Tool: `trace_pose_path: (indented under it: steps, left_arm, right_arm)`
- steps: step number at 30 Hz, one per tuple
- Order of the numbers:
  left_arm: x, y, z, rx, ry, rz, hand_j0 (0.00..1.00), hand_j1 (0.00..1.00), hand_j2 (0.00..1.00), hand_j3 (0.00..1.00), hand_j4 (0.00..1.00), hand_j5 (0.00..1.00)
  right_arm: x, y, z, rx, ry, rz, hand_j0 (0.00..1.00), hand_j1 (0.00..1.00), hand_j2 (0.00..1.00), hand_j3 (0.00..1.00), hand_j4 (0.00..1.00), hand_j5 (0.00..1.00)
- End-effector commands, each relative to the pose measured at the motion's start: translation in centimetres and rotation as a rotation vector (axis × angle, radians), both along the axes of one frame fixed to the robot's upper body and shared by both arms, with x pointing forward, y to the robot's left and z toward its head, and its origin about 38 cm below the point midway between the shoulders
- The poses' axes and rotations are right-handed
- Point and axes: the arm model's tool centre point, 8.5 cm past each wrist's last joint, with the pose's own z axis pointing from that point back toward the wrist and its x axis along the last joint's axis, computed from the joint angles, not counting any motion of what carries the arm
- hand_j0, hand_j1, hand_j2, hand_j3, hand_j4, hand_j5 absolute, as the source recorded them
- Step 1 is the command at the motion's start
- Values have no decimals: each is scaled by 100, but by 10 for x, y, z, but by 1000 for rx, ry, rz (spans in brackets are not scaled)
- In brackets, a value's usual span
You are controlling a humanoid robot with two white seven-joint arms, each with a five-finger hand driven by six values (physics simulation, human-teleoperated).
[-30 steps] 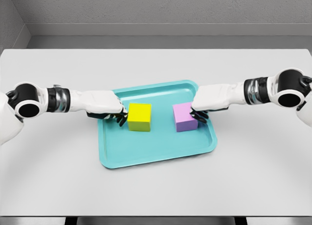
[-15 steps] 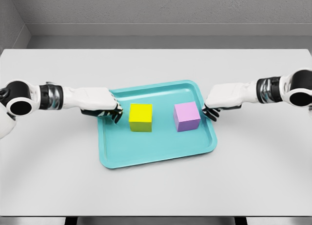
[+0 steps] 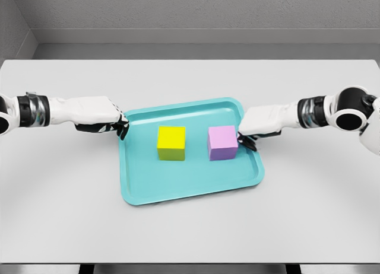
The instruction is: Push two cubes
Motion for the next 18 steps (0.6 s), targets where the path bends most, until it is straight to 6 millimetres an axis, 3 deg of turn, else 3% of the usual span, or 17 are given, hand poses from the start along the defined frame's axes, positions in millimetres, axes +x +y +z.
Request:
trace_pose_path:
  steps: [1, 4, 7, 15, 18]
  left_arm:
    - [0, 1, 1, -5, 2, 4, 38, 38, 38, 38, 38, 38]
    - [0, 1, 1, -5, 2, 4, 38, 38, 38, 38, 38, 38]
    - [0, 0, -1, -6, 4, 2, 38, 38, 38, 38, 38, 38]
    - [0, 0, -1, -6, 4, 2, 38, 38, 38, 38, 38, 38]
    - [0, 0, -1, -6, 4, 2, 38, 38, 38, 38, 38, 38]
  right_arm:
    - [-3, 12, -7, -2, 5, 34, 19, 19, 19, 19, 19, 19]
    - [-1, 8, -2, -5, -6, 27, 19, 19, 19, 19, 19, 19]
    - [0, 20, -1, 9, -8, 46, 19, 19, 19, 19, 19, 19]
    - [21, -14, 4, -8, -16, -68, 19, 19, 19, 19, 19, 19]
    - [20, 0, 1, 4, -10, -43, 19, 19, 19, 19, 19, 19]
